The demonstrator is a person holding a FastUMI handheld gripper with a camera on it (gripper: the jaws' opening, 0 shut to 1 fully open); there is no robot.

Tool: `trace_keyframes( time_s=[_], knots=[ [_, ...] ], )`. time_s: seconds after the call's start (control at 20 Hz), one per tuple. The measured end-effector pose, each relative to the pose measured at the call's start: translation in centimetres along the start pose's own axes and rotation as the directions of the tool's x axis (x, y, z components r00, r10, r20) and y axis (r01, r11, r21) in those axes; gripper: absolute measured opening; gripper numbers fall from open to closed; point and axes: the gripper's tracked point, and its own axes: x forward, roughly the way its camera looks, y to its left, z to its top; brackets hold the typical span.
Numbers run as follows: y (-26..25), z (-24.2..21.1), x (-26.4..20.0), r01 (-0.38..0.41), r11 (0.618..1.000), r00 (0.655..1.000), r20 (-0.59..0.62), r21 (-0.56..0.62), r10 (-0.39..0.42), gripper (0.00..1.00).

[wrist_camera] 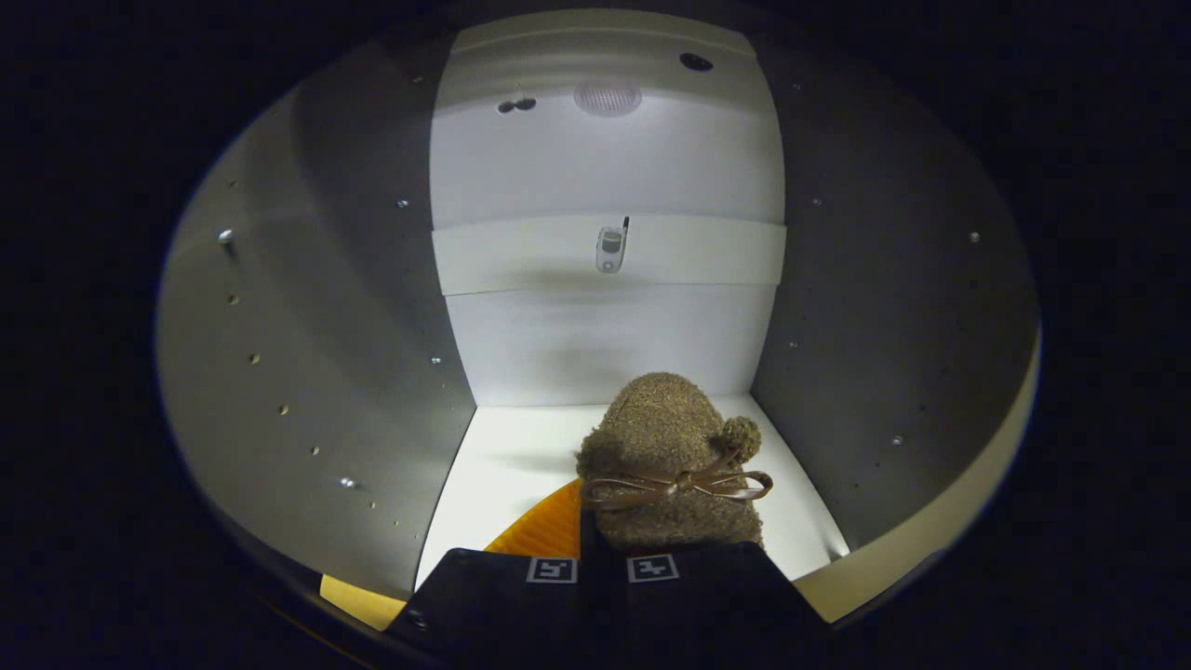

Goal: Open the shoe cabinet door, grab the shoes and put them into the shoe cabinet, then close the shoe cabinet door.

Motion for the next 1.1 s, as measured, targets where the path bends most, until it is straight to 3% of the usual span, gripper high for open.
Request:
trace_keyframes(
  time_s=[0.3,0.7,0.95,1.1],
  knots=[
    [-0.3,-2.8,4.7,0.014,0.999,0.995,-0.096,-0.032,-0.017,0.05],
    [0.7,-3.8,6.9,-0.011,1.0,0.992,-0.128,0.003,0.012,0.05],
    [1.2,-3.5,7.3,-0.034,0.999,0.994,-0.105,0.002,0.034,0.23],
    [1.8,-4.1,6.5,-0.053,0.995,0.994,-0.096,-0.085,0.045,0.47]
  ],
)
